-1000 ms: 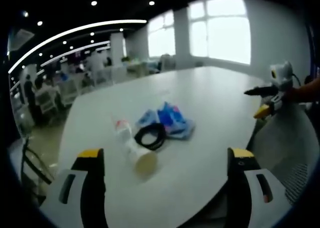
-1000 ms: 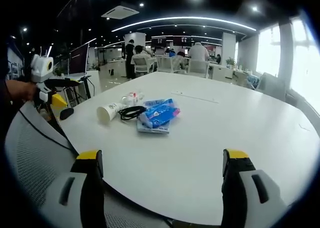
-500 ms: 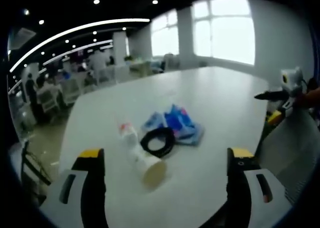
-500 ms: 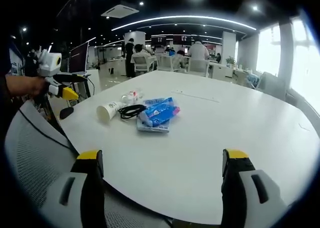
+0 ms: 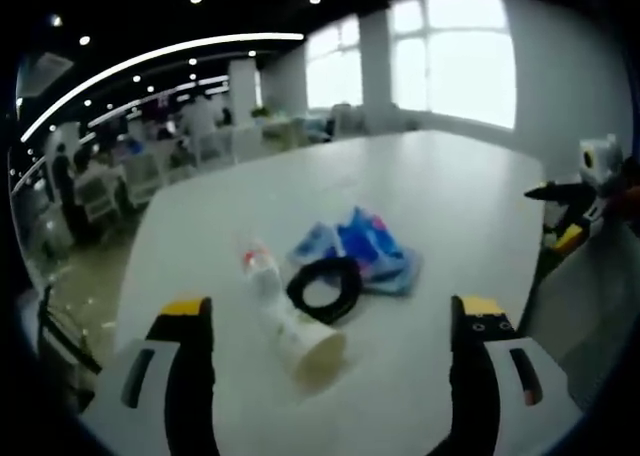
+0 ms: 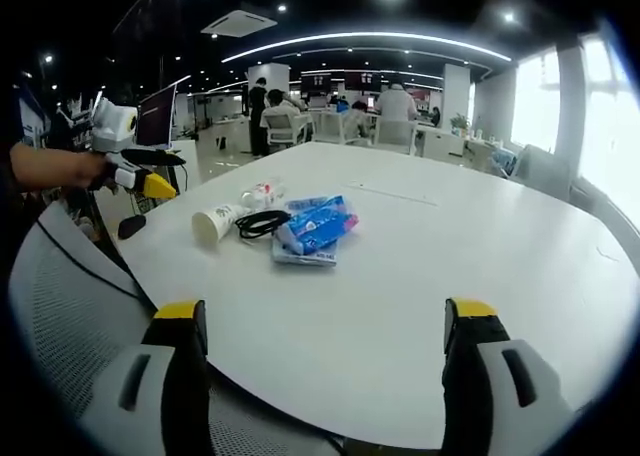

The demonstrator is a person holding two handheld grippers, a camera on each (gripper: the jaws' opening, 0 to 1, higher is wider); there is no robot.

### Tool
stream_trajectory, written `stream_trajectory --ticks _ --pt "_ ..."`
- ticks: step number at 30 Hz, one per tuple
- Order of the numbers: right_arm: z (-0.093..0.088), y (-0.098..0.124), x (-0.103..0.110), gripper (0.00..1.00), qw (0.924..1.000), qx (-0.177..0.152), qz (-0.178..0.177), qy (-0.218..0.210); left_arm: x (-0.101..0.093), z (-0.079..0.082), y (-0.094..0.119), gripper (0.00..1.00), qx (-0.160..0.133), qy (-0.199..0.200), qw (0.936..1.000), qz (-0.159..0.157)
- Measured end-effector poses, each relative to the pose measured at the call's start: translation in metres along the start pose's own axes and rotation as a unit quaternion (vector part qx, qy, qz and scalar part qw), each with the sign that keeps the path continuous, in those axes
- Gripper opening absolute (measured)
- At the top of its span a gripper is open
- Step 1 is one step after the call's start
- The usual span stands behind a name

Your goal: Arrange the tabletop items into an orderly group along one side of the table until the central work area is clear of visible clutter.

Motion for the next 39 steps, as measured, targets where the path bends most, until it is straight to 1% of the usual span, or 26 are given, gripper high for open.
stream_trajectory --ticks 13,15,24,28,36,39 --pt "0.0 0.001 -0.002 0.98 1.0 -0.001 -0.005 -0.002 0.005 -0.013 -0.02 0.87 0.038 -0.046 0.9982 -0.007" --pt "0.0 0.001 -0.002 0.98 1.0 -0.002 -0.005 -0.002 0.006 -0.015 -0.022 0.83 0.041 -0.058 0.9974 -0.008" --pt "0.0 0.001 -0.002 0.98 1.0 -0.002 -0.006 -0.003 0.009 -0.026 -0.032 0.68 0.061 -0.084 0.9945 -0.014" --pt "0.0 0.001 -0.002 0.97 1.0 0.0 -0.007 -0.003 0.008 -0.032 -0.037 0.57 0.074 -0.102 0.9919 -0.014" --pt "-0.001 0.001 -0.003 0.96 1.0 0.004 -0.007 -0.003 0.006 -0.037 -0.048 0.45 0.079 -0.111 0.9906 -0.014" --pt "-0.002 0.001 -0.002 0.95 0.9999 0.007 -0.007 -0.002 0.006 -0.04 -0.052 0.4 0.086 -0.129 0.988 -0.008"
Point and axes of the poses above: the point that each gripper's makers call its tool centre point, and the gripper's own axes: y roughly backward along the fingers, x roughly to its left, z roughly out of its top, the point moved 7 cm from there along y, roughly backward along the fingers, and after that the axes turned 11 degrees about x, right-handed, at the moved point
